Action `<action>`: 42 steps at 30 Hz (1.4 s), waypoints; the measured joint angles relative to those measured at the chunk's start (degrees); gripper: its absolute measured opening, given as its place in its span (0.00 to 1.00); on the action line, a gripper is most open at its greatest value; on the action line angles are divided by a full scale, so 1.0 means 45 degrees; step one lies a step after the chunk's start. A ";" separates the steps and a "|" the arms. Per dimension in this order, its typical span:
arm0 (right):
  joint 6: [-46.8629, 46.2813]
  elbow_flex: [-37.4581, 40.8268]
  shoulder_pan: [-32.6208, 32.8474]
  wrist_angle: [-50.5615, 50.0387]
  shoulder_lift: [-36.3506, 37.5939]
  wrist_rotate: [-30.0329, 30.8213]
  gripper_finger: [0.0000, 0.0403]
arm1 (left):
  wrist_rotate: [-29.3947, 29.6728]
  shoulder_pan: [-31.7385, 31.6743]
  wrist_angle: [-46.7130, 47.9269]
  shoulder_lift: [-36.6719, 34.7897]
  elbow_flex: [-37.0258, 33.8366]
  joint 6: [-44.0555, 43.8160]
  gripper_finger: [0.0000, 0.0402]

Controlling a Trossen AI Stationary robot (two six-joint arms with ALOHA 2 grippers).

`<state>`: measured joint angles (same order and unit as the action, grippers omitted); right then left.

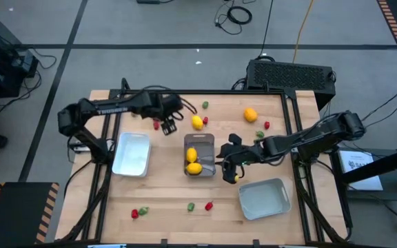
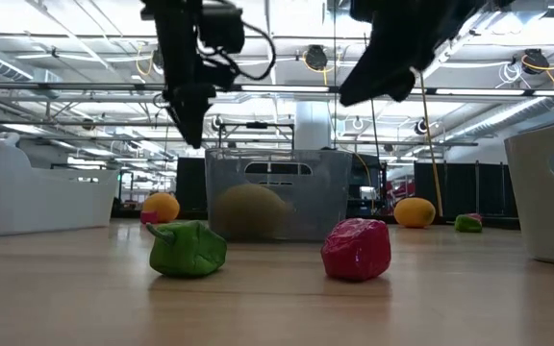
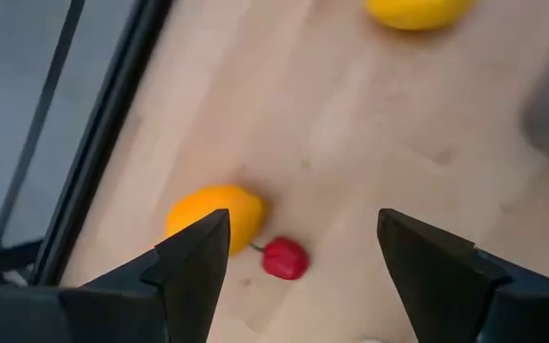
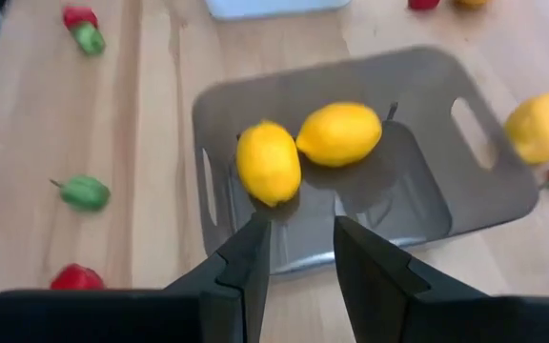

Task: Sort produce into baskets
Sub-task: Put the lemon into the black bin

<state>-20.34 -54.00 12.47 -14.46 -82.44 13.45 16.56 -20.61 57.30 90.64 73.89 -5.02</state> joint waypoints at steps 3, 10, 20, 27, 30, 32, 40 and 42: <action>0.0000 0.0005 0.0000 -0.0005 -0.0458 -0.0010 0.27 | -0.0039 -0.0842 -0.0252 0.0232 -0.0227 0.0196 0.68; 0.0000 0.0010 -0.0024 0.0238 -0.0571 -0.0010 0.27 | -0.0869 -0.2780 -0.0462 0.0536 -0.0385 -0.2111 0.68; -0.0405 0.0010 0.0015 0.0301 -0.0547 -0.0132 0.27 | -0.1442 -0.4902 0.0189 0.1317 -0.0400 -0.5138 0.68; -0.0766 0.0010 0.0074 0.0291 -0.0547 -0.0707 0.27 | -0.1771 -0.4896 -0.0038 0.1898 -0.0405 -0.4993 0.68; -0.0806 0.0010 0.0087 0.0291 -0.0547 -0.0709 0.27 | -0.1839 -0.4884 -0.0050 0.2035 -0.0405 -0.4669 0.68; -0.0809 0.0010 0.0087 0.0296 -0.0547 -0.0699 0.27 | -0.1878 -0.4842 -0.0050 0.2086 -0.0405 -0.4550 0.68; -0.0782 0.0009 0.0087 0.0301 -0.0546 -0.0685 0.27 | -0.2073 -0.4723 -0.0222 0.2082 -0.0635 -0.4779 0.68; -0.0772 0.0005 0.0087 0.0301 -0.0542 -0.0685 0.27 | -0.2076 -0.4723 -0.0328 0.2082 -0.0839 -0.4760 0.68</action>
<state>-23.81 -53.98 12.86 -13.10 -84.88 10.37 7.22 -41.87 55.83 100.01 70.12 -26.44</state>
